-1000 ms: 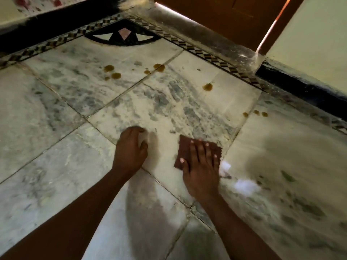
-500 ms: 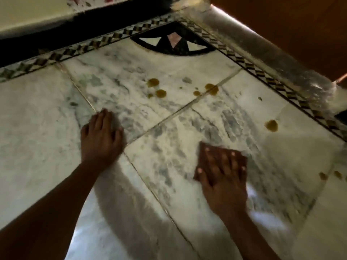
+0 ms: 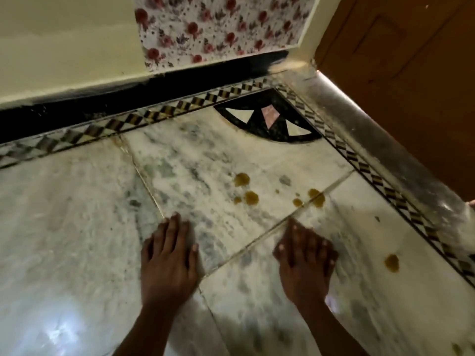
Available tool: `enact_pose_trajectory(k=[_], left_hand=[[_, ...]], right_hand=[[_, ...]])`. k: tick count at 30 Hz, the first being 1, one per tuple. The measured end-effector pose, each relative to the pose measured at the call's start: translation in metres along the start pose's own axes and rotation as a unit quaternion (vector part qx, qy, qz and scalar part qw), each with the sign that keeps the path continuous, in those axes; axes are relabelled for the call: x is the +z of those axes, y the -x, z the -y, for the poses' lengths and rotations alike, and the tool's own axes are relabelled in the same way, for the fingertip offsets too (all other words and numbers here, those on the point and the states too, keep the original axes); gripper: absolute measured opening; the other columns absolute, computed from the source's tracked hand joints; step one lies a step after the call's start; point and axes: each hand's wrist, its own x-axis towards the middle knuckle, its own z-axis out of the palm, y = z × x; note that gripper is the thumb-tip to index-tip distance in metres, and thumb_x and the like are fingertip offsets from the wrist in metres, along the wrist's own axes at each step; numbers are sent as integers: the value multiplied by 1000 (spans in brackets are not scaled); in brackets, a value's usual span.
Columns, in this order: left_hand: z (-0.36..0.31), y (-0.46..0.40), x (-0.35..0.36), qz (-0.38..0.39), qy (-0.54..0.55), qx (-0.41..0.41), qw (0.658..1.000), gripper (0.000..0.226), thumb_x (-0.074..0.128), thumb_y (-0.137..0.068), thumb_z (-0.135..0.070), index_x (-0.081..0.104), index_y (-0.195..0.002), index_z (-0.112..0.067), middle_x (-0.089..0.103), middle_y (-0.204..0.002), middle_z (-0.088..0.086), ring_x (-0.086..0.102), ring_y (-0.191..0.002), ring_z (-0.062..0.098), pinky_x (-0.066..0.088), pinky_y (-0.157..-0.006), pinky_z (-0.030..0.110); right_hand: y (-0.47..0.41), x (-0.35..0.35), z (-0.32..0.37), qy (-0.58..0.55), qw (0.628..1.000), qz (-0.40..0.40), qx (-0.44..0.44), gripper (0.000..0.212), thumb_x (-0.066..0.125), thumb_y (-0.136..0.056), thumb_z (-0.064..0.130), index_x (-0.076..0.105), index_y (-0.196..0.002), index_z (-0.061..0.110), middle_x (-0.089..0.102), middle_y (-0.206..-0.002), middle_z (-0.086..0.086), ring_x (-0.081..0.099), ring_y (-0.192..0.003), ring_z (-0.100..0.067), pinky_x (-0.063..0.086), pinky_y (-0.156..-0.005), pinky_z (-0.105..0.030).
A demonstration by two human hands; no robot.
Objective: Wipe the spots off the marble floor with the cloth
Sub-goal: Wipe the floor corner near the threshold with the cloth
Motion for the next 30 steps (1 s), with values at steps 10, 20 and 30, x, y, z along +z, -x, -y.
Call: enact_pose_trajectory(k=[10, 20, 30], left_hand=[[0, -2, 1, 4, -16, -1, 1000, 63, 39, -103, -44, 47, -162, -22, 28, -178, 3, 36, -161, 28, 32, -124, 55], [-1, -3, 3, -15, -17, -4, 1000, 63, 38, -103, -43, 46, -162, -24, 28, -178, -1, 29, -164, 23, 29, -124, 51], [3, -4, 7, -9, -15, -4, 1000, 65, 42, -101, -44, 45, -163, -25, 27, -178, 0, 28, -164, 22, 30, -124, 53]], right_hand=[[23, -2, 44, -8, 992, 32, -123, 70, 34, -102, 65, 28, -165, 37, 26, -175, -6, 16, -163, -36, 20, -129, -61], [-50, 7, 127, -31, 981, 19, -192, 65, 37, -105, 60, 26, -166, 38, 22, -176, -6, 12, -164, -36, 14, -131, -59], [-148, 21, 202, -72, 993, 97, 15, 66, 24, -105, 62, 17, -167, 39, 13, -177, -12, 2, -163, -43, -5, -129, -63]])
